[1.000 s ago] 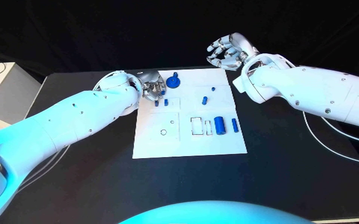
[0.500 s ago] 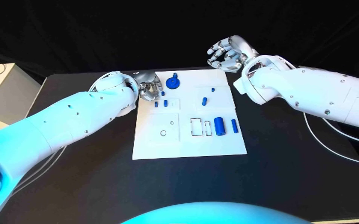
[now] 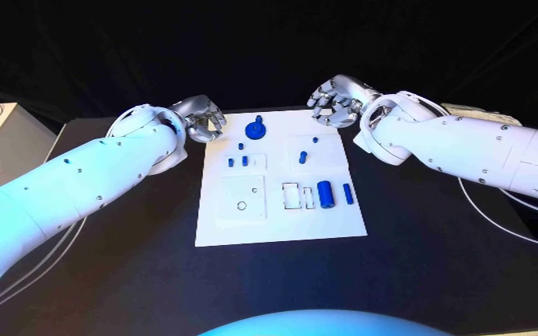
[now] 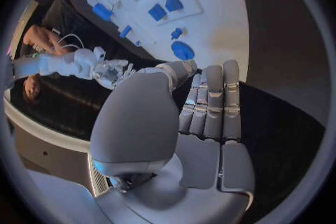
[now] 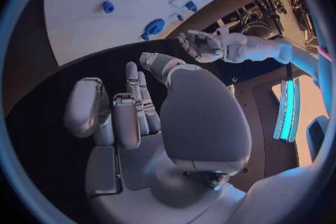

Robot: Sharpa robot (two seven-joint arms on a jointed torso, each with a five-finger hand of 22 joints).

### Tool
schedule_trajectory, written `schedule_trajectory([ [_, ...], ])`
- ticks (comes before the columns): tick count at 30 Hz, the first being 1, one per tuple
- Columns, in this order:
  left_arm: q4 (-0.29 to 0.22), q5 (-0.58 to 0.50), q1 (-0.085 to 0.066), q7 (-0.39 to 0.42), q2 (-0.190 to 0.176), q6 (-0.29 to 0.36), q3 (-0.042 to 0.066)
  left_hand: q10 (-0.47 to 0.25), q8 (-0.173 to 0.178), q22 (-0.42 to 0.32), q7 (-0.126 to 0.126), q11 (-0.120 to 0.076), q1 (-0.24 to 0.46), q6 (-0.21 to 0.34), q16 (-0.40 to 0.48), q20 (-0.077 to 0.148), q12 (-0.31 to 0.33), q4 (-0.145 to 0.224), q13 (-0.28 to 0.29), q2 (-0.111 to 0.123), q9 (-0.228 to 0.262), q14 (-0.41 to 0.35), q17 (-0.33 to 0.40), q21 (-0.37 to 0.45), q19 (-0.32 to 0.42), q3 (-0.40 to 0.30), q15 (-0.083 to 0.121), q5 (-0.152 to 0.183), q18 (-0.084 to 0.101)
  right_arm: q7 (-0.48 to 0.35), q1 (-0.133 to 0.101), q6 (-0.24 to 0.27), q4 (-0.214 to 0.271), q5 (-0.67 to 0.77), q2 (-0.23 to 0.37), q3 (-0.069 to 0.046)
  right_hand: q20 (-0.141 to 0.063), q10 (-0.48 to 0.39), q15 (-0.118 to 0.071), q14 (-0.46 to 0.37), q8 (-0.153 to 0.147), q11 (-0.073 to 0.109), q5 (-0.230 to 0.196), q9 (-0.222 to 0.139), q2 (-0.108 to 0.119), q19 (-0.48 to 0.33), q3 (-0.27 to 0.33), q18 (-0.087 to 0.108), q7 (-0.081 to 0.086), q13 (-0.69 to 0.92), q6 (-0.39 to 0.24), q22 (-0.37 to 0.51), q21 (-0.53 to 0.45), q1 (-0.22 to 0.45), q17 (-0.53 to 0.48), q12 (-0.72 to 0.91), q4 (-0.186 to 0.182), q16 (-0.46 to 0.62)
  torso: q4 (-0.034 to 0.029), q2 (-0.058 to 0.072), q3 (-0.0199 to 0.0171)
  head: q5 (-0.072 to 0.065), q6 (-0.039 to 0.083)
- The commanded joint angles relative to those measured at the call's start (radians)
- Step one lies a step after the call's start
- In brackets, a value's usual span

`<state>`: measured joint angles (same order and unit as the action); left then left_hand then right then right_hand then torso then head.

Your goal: Assemble the parts on the task board

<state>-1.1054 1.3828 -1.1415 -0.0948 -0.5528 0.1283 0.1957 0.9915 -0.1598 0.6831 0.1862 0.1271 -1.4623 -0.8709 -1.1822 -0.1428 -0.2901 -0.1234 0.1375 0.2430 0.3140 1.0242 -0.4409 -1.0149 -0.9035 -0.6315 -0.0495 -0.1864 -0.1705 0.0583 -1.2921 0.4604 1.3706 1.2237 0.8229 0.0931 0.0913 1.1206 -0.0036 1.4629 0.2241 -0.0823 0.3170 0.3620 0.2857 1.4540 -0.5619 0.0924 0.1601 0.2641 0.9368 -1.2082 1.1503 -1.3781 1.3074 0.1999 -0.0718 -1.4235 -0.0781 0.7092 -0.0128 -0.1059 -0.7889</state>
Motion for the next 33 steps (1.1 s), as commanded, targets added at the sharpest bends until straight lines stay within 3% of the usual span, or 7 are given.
schedule_trajectory([
  [1, -0.037, -0.308, 0.008, 0.077, -0.03, 0.079, 0.013, 0.003, -0.007, -0.019, 0.005, 0.001, 0.006, -0.01, 0.043, -0.001, -0.015, -0.008, 0.001, 0.003, -0.002, -0.008, 0.024, 0.029, 0.008, 0.009, -0.001, 0.002, -0.015, 0.035, 0.003, -0.094, -0.009, 0.225, 0.001, 0.001, 0.0, 0.009, 0.0, 0.056, -0.004, -0.001, -0.007, -0.001, 0.004, 0.008, 0.0, -0.002, -0.005, -0.004, 0.001, -0.003, 0.005, -0.009, 0.023, -0.005, 0.006, -0.004, -0.0026, -0.001, 0.0011, -0.017, 0.01],
  [4, -0.083, -0.522, 0.026, 0.14, -0.075, 0.08, 0.033, -0.008, -0.018, -0.048, 0.013, 0.009, 0.017, -0.03, 0.1, -0.009, -0.023, -0.023, -0.003, 0.002, -0.002, -0.046, 0.051, 0.077, 0.034, 0.023, -0.011, 0.001, -0.013, 0.056, 0.007, -0.12, -0.022, 0.311, -0.002, 0.004, -0.002, 0.006, 0.0, 0.056, -0.008, 0.0, -0.014, -0.003, 0.006, 0.009, 0.005, -0.002, -0.008, -0.014, 0.0, -0.005, 0.006, -0.003, 0.021, -0.015, 0.01, -0.003, -0.0038, -0.002, 0.0022, -0.021, 0.014],
  [8, -0.135, -0.826, 0.051, 0.218, -0.127, 0.052, 0.046, -0.035, -0.02, -0.121, 0.023, 0.024, 0.008, -0.023, 0.258, -0.03, -0.033, -0.033, -0.014, -0.009, -0.01, -0.135, 0.124, 0.201, 0.101, 0.036, -0.033, 0.0, -0.011, 0.087, 0.015, -0.153, -0.036, 0.393, -0.007, 0.007, -0.001, -0.006, 0.0, 0.055, -0.015, -0.002, -0.024, -0.005, 0.007, 0.008, 0.015, -0.002, -0.01, -0.028, -0.002, -0.007, 0.007, 0.007, 0.019, -0.031, 0.015, -0.002, -0.0056, -0.004, 0.0035, -0.027, 0.019],
  [13, -0.204, -1.016, 0.085, 0.294, -0.184, 0.026, 0.057, -0.036, -0.032, -0.223, 0.023, 0.031, 0.005, -0.023, 0.45, -0.061, -0.041, -0.041, -0.034, -0.016, -0.012, -0.172, 0.2, 0.355, 0.128, 0.055, -0.057, 0.0, -0.012, 0.115, 0.029, -0.183, -0.047, 0.451, -0.014, 0.01, 0.0, -0.029, 0.002, 0.054, -0.026, -0.004, -0.032, -0.009, 0.008, 0.006, 0.037, -0.001, -0.011, -0.051, -0.009, -0.001, -0.001, 0.018, 0.012, -0.056, 0.026, 0.002, -0.0056, 0.0, 0.0062, -0.03, 0.025],
  [17, -0.25, -1.076, 0.111, 0.327, -0.22, 0.019, 0.072, 0.002, -0.049, -0.299, 0.019, 0.028, -0.002, -0.03, 0.598, -0.073, -0.012, -0.044, -0.066, -0.02, -0.012, -0.154, 0.236, 0.462, 0.108, 0.064, -0.067, 0.0, -0.012, 0.126, 0.036, -0.199, -0.047, 0.477, -0.016, 0.011, 0.0, -0.034, 0.003, 0.053, -0.029, -0.005, -0.033, -0.01, 0.007, 0.006, 0.042, -0.001, -0.01, -0.056, -0.009, -0.001, -0.002, 0.019, 0.011, -0.061, 0.029, 0.002, -0.0023, 0.001, 0.0049, -0.031, 0.026],
  [23, -0.301, -1.107, 0.147, 0.358, -0.255, 0.026, 0.101, 0.017, -0.055, -0.319, 0.02, 0.027, -0.007, -0.034, 0.639, -0.071, 0.001, -0.04, -0.071, -0.025, -0.013, -0.129, 0.237, 0.487, 0.087, 0.069, -0.065, 0.0, -0.012, 0.129, 0.044, -0.217, -0.043, 0.488, -0.018, 0.013, 0.001, -0.033, 0.004, 0.053, -0.027, -0.006, -0.032, -0.01, 0.005, 0.007, 0.045, -0.002, -0.01, -0.061, -0.003, -0.004, 0.001, 0.019, 0.009, -0.063, 0.03, 0.003, -0.0023, 0.001, 0.0054, -0.039, 0.026],
  [33, -0.334, -1.118, 0.167, 0.372, -0.275, 0.038, 0.119, 0.018, -0.056, -0.325, 0.024, 0.03, -0.006, -0.034, 0.652, -0.071, 0.007, -0.04, -0.071, -0.023, -0.014, -0.122, 0.236, 0.495, 0.081, 0.073, -0.066, 0.0, -0.011, 0.117, 0.059, -0.192, -0.047, 0.463, -0.039, 0.015, 0.001, -0.012, 0.001, 0.053, -0.017, -0.003, -0.021, -0.007, -0.002, 0.01, 0.029, -0.002, -0.014, -0.082, 0.04, -0.009, 0.005, 0.018, 0.007, -0.068, 0.026, 0.003, -0.003, 0.001, 0.0023, -0.041, 0.026],
])
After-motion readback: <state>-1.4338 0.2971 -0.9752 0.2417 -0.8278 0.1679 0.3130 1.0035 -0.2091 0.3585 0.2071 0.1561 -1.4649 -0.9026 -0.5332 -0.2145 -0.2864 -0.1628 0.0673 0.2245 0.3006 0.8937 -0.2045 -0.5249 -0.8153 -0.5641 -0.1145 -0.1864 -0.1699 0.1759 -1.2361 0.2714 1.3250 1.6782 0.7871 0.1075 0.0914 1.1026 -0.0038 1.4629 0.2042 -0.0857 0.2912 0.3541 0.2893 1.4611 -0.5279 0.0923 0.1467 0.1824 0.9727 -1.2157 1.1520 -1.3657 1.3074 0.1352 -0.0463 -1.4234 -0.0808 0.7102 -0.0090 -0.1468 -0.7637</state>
